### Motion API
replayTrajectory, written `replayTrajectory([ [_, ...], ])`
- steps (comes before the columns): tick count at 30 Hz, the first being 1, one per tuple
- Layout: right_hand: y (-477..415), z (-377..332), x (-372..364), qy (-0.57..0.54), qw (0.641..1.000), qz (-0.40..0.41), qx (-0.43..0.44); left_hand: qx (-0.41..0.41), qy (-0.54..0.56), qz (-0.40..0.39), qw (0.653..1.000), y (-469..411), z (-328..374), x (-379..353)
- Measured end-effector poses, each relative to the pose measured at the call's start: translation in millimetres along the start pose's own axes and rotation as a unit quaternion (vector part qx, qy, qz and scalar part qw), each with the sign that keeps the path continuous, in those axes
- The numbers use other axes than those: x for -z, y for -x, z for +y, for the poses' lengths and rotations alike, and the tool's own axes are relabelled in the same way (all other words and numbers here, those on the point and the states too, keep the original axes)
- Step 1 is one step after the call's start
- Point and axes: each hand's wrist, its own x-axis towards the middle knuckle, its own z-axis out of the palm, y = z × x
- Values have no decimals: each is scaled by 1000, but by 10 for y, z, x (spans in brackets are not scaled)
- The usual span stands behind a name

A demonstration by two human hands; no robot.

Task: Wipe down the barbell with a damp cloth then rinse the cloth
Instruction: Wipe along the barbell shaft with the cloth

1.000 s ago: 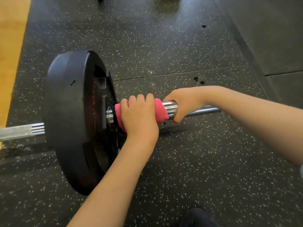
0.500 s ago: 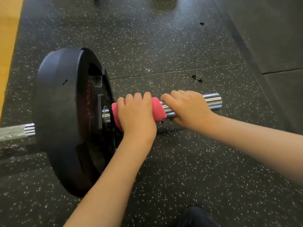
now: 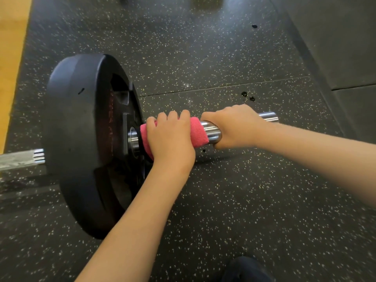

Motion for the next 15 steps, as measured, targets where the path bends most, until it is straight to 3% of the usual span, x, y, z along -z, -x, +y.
replayTrajectory([
  [3,102,-38,-297,96,980,172,31,0,1,0,1000,24,4,3],
  [5,114,-24,-385,114,971,209,36,0,-2,-1,1000,33,15,10],
  [7,112,-14,-348,109,974,195,47,1,-5,-2,1000,46,23,10],
  [9,89,-3,-183,83,988,113,60,1,-6,1,1000,52,28,7],
  [11,-14,51,65,13,998,-50,42,1,-6,5,1000,54,30,1],
  [13,-133,84,229,-93,977,-190,23,0,-5,7,1000,51,31,1],
  [15,-207,76,258,-143,966,-214,25,-1,-5,5,1000,34,22,-2],
])
